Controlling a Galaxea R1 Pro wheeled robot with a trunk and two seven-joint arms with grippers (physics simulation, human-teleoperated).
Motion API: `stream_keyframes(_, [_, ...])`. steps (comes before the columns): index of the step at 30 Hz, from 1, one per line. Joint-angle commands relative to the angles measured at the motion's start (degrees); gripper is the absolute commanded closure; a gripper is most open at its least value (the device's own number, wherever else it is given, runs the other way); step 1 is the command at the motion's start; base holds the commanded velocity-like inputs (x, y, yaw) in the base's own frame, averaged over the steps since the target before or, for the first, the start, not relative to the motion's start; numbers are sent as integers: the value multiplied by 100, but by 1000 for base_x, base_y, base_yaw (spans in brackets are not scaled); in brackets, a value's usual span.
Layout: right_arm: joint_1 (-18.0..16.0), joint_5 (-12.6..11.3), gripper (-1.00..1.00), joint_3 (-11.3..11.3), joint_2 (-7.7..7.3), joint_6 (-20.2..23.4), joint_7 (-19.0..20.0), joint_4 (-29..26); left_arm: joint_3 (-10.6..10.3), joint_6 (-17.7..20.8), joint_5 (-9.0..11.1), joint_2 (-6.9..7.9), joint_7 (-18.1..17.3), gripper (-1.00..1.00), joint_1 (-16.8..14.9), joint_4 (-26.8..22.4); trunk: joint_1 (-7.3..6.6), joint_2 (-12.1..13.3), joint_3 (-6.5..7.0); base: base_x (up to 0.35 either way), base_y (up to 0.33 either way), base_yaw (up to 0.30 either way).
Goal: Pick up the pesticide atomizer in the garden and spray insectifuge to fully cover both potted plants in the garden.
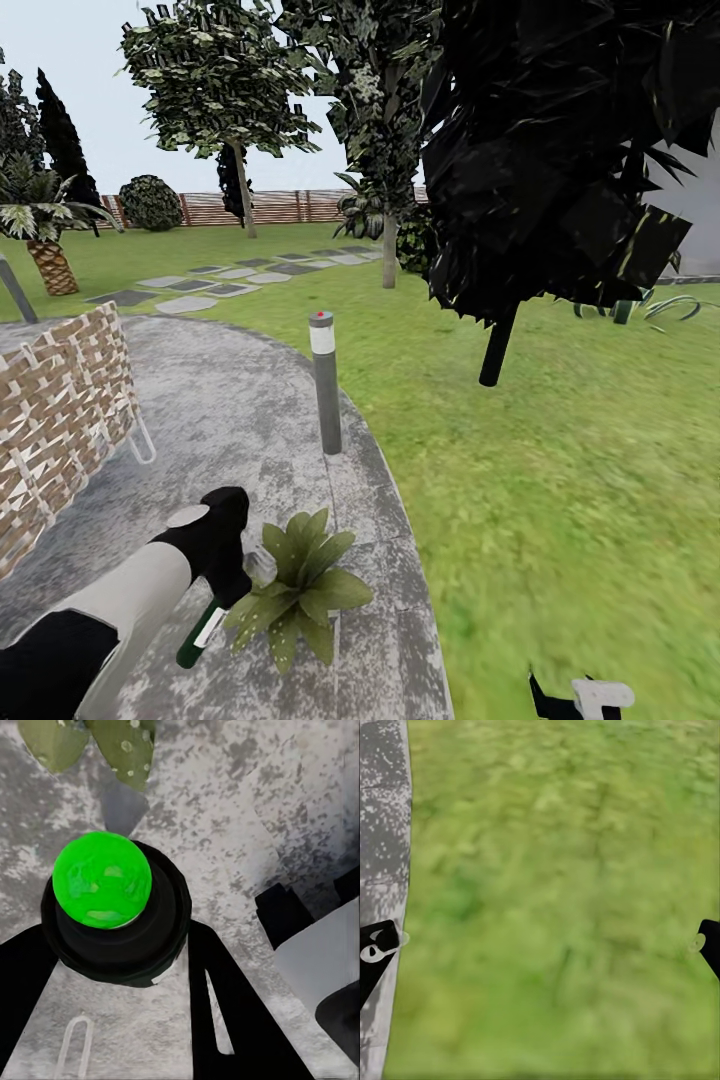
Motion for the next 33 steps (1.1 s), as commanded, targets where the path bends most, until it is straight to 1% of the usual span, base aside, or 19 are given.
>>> stream_keyframes(1, [-5, 6, -100, -49, -1, -17, 50, 2, -30, 33, -58, 0, -167, 100, -10, -27, -1, -2, -6, 0, 0, 0])
stream_keyframes(2, [-5, 6, -100, -49, 0, -17, 50, 2, -37, 31, -63, 1, -311, 100, -17, -46, -1, -2, -6, 0, 0, 0])
stream_keyframes(4, [-5, 6, -100, -49, 0, -17, 50, 2, -44, 32, -64, 42, -447, 100, -24, -66, -1, -2, -6, 0, 0, 0])
stream_keyframes(8, [-5, 6, -100, -49, 1, -17, 50, 2, -42, 37, -64, 68, -499, 100, -95, -73, -1, -2, -6, 0, 0, 0])
stream_keyframes(13, [-5, 6, -100, -49, 1, -17, 50, 2, -64, 28, -70, 85, -503, 100, -38, -24, -1, -2, -6, 0, 0, 0])
stream_keyframes(17, [-5, 6, -100, -49, -2, -17, 50, 4, -74, -330, -87, 149, -506, 100, 23, 24, -1, -2, -6, 0, 0, 0])
stream_keyframes(18, [-5, 6, -100, -49, 0, -17, 50, 6, -106, -381, -89, 176, -504, 100, 56, 26, -1, -2, -6, 0, 0, 0])
stream_keyframes(20, [-5, 6, -100, -49, 2, -17, 50, 5, -304, -425, -84, 206, -503, 100, 90, 40, -1, -2, -6, 0, 0, 0])
stream_keyframes(22, [-5, 6, -100, -49, 1, -17, 50, 3, -393, -438, -82, 218, -500, 100, 105, 109, -1, -2, -6, 0, 0, 0])
stream_keyframes(24, [-5, 6, -100, -49, 2, -17, 50, 8, -434, -451, -85, 215, -494, 100, 114, 261, -1, -2, -6, 0, 0, 0])
stream_keyframes(29, [-5, 6, -100, -49, 0, -17, 50, 10, -453, -449, -103, 215, -491, 100, 125, 318, -1, -2, -6, -20, 0, 0])
stream_keyframes(33, [-5, 6, -100, -49, 1, -17, 50, 9, -454, -446, -108, 210, -491, 100, 118, 314, -1, -2, -6, -259, 0, 0])
